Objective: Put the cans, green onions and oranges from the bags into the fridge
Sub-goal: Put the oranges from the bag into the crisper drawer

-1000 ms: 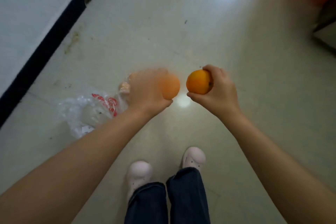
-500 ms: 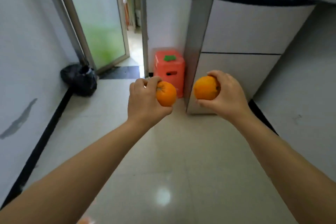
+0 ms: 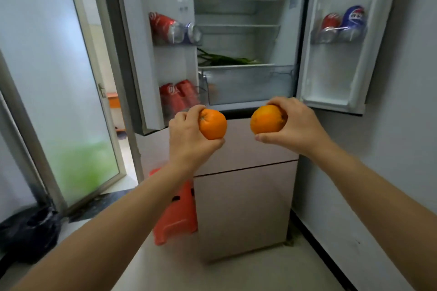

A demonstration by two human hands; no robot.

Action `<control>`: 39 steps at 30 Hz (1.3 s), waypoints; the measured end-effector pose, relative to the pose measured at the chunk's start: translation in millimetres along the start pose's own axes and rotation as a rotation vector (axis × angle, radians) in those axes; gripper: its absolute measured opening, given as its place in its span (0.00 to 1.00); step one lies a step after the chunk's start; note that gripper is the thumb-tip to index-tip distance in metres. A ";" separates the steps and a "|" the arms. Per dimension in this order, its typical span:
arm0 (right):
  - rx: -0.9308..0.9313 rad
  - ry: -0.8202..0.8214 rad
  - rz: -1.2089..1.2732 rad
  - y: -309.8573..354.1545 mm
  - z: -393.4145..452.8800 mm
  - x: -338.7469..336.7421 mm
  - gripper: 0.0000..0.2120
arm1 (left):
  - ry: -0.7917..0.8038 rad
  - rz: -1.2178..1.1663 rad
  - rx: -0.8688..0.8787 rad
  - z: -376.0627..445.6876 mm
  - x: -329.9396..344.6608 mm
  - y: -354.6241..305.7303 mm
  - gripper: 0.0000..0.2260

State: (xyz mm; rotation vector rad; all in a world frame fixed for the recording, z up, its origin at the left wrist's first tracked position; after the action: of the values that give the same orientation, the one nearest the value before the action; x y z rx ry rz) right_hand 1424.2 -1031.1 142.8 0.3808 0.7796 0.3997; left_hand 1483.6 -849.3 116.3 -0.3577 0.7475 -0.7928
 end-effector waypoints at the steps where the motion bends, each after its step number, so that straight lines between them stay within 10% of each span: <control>1: -0.003 -0.004 -0.006 -12.4 18.3 0.4 0.32 | -0.008 -0.003 0.011 16.7 15.0 -4.6 0.33; 9: -0.045 -0.043 -0.091 -99.3 211.3 35.4 0.32 | -0.088 -0.026 0.106 177.1 138.7 -12.9 0.34; 22: -0.119 0.047 -0.303 -201.2 494.2 135.7 0.28 | -0.139 -0.104 -0.221 449.4 334.2 31.0 0.31; 28: -0.137 0.517 -0.432 -257.1 600.7 219.2 0.27 | 0.352 0.606 0.038 535.4 413.8 38.4 0.29; 39: -0.233 1.143 -0.649 -352.9 618.4 362.2 0.29 | 1.153 0.829 0.106 533.9 539.4 126.9 0.30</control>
State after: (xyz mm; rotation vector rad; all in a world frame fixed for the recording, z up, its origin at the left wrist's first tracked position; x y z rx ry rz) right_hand 2185.3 -1272.7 164.0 -0.3909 1.8719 0.0501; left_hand 2186.1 -1159.6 164.3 0.5689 1.7578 -0.1653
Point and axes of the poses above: each hand's wrist, its own z-axis towards the middle knuckle, its own x-axis out of the palm, y = z × x, the point moved 7 cm from there along z, towards the middle knuckle, and after that the axes turned 11 degrees about -y, right-handed, at the moved point
